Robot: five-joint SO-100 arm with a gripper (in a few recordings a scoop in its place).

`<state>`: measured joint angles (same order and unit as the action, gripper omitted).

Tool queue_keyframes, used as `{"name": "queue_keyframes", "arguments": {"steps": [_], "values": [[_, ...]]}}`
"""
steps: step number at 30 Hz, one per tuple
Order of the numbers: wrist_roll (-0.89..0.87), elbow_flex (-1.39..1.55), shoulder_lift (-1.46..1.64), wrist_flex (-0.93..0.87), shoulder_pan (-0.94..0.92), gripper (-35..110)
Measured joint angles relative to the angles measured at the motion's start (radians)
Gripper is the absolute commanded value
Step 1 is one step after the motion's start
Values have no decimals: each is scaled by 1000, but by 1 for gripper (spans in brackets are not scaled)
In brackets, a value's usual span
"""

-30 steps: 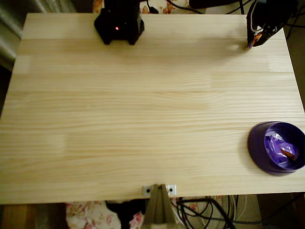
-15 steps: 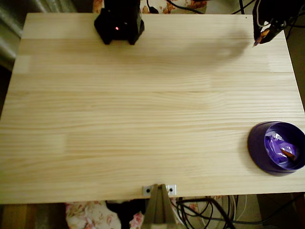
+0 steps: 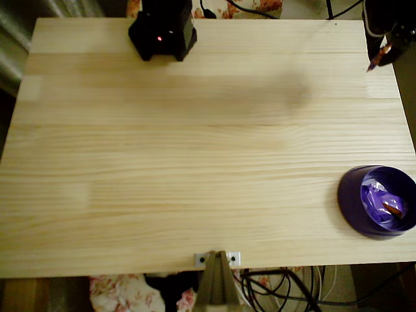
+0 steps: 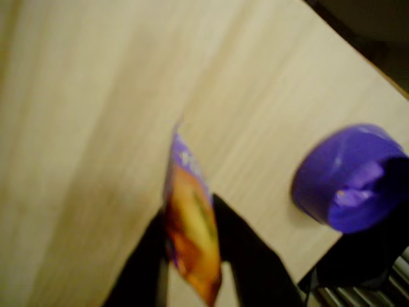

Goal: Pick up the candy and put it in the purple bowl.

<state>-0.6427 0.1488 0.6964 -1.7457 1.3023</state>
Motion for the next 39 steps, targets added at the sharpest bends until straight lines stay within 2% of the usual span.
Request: {"name": "queue_keyframes", "arguments": {"steps": [11, 39], "values": [[80, -209, 0, 51, -150, 0], [169, -209, -89, 468, -299, 0]]}}
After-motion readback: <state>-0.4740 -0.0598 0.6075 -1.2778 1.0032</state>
